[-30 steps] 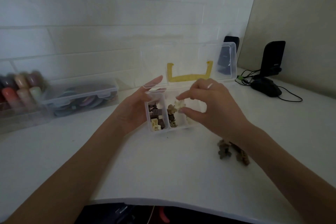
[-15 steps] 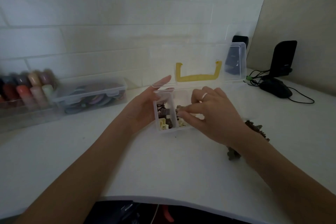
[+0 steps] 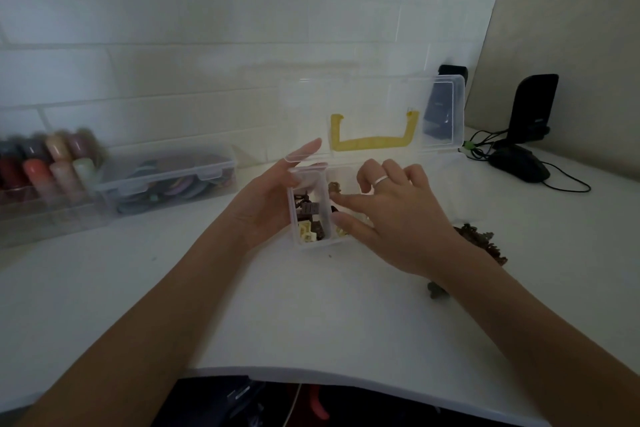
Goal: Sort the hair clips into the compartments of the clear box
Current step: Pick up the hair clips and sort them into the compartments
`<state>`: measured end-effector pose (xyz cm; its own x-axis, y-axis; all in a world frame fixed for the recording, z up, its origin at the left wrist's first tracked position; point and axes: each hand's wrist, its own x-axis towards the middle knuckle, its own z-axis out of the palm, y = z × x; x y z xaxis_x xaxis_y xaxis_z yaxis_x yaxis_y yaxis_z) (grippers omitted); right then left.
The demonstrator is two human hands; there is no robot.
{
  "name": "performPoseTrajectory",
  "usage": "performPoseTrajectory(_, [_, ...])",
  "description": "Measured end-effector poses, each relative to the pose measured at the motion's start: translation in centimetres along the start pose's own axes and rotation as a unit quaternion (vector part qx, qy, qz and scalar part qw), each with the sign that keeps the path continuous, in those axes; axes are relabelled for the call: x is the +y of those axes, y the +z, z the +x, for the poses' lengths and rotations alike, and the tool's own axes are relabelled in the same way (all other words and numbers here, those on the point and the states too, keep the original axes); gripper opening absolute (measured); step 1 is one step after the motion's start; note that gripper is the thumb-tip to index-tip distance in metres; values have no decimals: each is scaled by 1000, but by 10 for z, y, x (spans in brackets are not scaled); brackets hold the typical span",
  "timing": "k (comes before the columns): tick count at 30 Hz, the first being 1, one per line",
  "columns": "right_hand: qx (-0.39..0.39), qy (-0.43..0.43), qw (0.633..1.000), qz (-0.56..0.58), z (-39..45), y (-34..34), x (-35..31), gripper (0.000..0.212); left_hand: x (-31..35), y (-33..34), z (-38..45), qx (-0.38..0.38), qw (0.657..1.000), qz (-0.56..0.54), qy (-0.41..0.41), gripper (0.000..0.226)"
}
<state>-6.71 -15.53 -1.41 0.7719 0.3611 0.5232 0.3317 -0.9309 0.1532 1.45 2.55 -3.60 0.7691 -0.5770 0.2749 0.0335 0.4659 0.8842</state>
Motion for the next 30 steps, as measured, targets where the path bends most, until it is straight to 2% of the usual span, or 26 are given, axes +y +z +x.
performPoseTrajectory(3, [10, -9, 999, 50, 3, -5, 7, 47, 0, -2, 1, 5, 1000, -1, -3, 51])
performPoseTrajectory(7, [-31, -41, 994, 100, 5, -9, 14, 23, -1, -4, 2, 19, 1000, 5, -11, 54])
performPoseTrajectory(9, [-25, -50, 992, 114, 5, -7, 13, 13, -1, -4, 2, 16, 1000, 11, -15, 53])
performPoseTrajectory(11, [-15, -50, 992, 116, 4, -4, 13, 17, -1, -5, 2, 13, 1000, 18, -15, 52])
performPoseTrajectory(15, [2, -51, 995, 86, 3, 0, 12, 43, 0, -6, 1, 5, 1000, 24, -8, 59])
performPoseTrajectory(17, [2, -47, 998, 45, 2, -1, 10, 44, 0, -5, 1, 2, 1000, 13, -7, 56])
performPoseTrajectory(20, [-31, -27, 998, 37, 1, -5, 14, 35, 0, -3, 1, 16, 1000, 4, -12, 50])
performPoseTrajectory(23, [17, -17, 991, 133, 4, -8, 19, 28, 1, -4, 2, 19, 1000, 14, -14, 53])
performPoseTrajectory(26, [70, 8, 955, 289, 4, -14, 34, 17, 2, -5, 2, 16, 999, 18, -22, 68])
performPoseTrajectory(28, [55, 20, 944, 326, -5, -19, 48, 12, 3, -3, 2, 16, 999, 17, -23, 70])
performPoseTrajectory(30, [6, 39, 935, 353, -22, -23, 62, 11, 4, -1, 1, 20, 999, 15, -22, 69])
